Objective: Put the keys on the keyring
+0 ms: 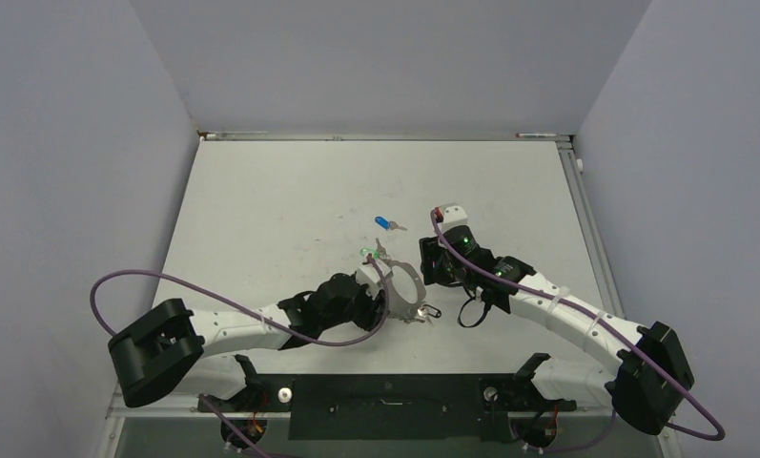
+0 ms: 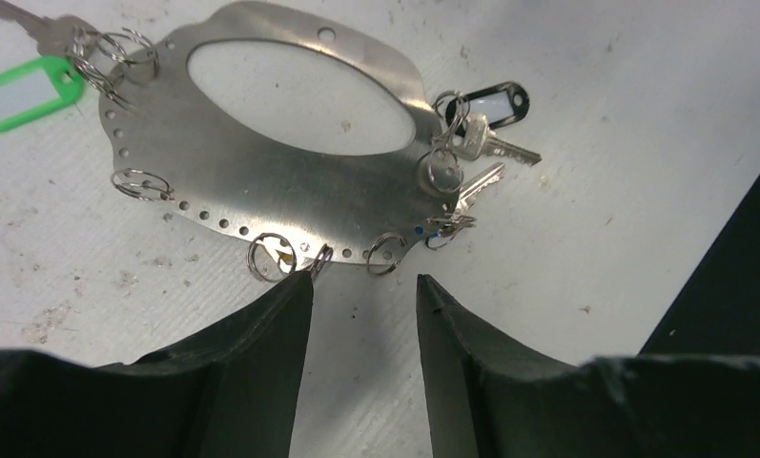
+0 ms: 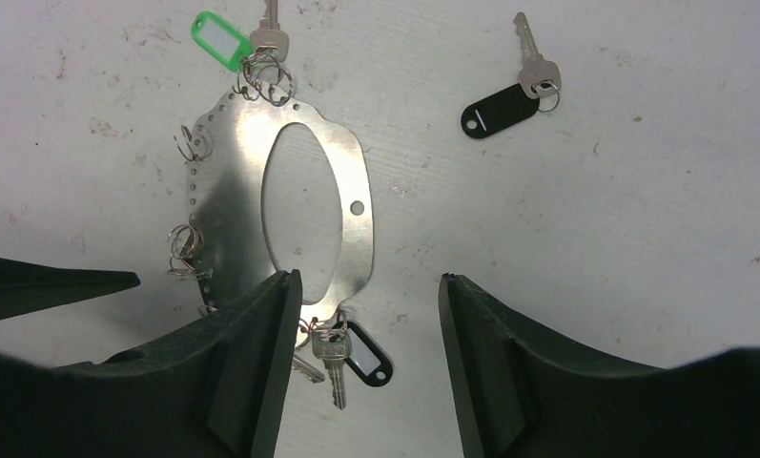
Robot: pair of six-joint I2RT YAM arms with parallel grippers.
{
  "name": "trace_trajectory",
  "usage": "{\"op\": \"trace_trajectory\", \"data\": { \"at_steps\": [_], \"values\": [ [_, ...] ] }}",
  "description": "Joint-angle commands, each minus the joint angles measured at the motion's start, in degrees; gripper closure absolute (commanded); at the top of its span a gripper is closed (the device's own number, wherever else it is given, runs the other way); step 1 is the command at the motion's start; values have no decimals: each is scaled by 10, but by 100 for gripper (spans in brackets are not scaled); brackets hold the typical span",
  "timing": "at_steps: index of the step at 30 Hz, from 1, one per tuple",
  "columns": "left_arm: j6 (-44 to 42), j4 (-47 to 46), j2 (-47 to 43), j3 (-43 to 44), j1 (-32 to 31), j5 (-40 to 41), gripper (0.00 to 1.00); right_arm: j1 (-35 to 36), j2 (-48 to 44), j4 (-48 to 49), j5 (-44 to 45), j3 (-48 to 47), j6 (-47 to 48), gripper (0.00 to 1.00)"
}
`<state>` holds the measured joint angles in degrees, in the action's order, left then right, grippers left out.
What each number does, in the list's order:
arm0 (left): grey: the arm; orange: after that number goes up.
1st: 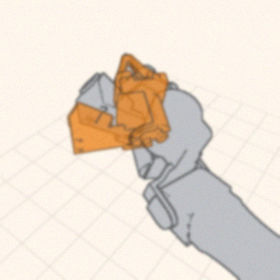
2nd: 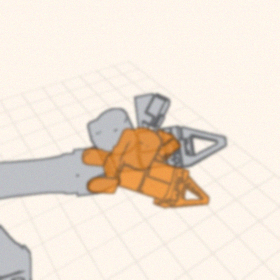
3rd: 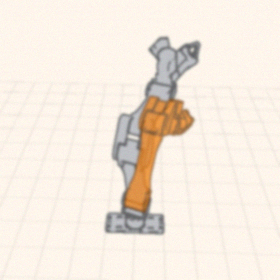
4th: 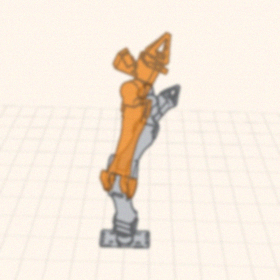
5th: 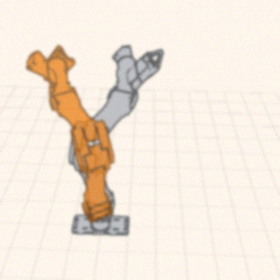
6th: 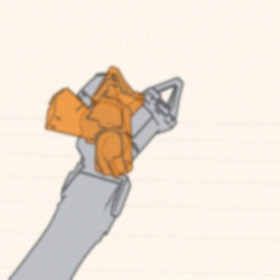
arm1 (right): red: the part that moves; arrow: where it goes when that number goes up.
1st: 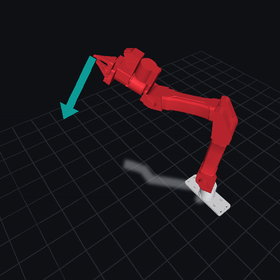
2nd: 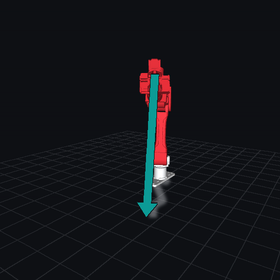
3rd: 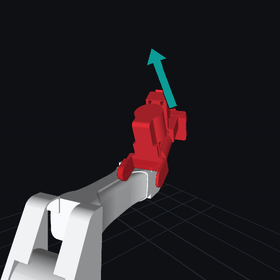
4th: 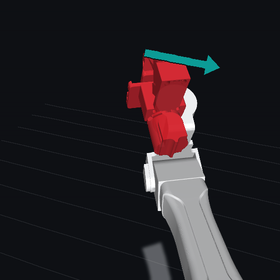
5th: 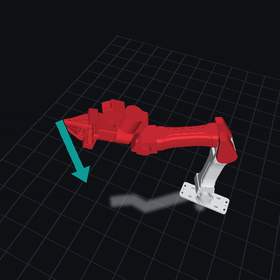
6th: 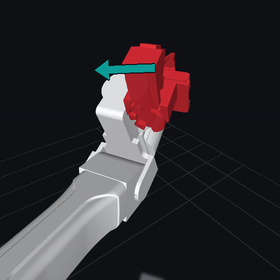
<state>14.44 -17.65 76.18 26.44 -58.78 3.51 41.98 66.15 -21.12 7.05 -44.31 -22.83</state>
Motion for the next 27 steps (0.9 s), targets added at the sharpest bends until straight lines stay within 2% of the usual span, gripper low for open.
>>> {"op": "trace_trajectory", "data": {
  "at_steps": [1,10,15,25,27],
  "values": [
    [-1,1,-43,9,1,9,57,-4,-17,17,-3,-3,3,44],
    [-7,-34,47,21,12,-11,57,-4,-17,18,-11,-2,0,44],
    [-9,-47,65,23,14,-8,58,-5,-21,19,-12,2,-1,44],
    [-13,-68,75,25,14,-18,70,-5,-16,28,-16,8,-2,44],
    [-13,-68,83,30,14,-14,77,-5,-17,28,-16,9,-1,44]
  ]
}}
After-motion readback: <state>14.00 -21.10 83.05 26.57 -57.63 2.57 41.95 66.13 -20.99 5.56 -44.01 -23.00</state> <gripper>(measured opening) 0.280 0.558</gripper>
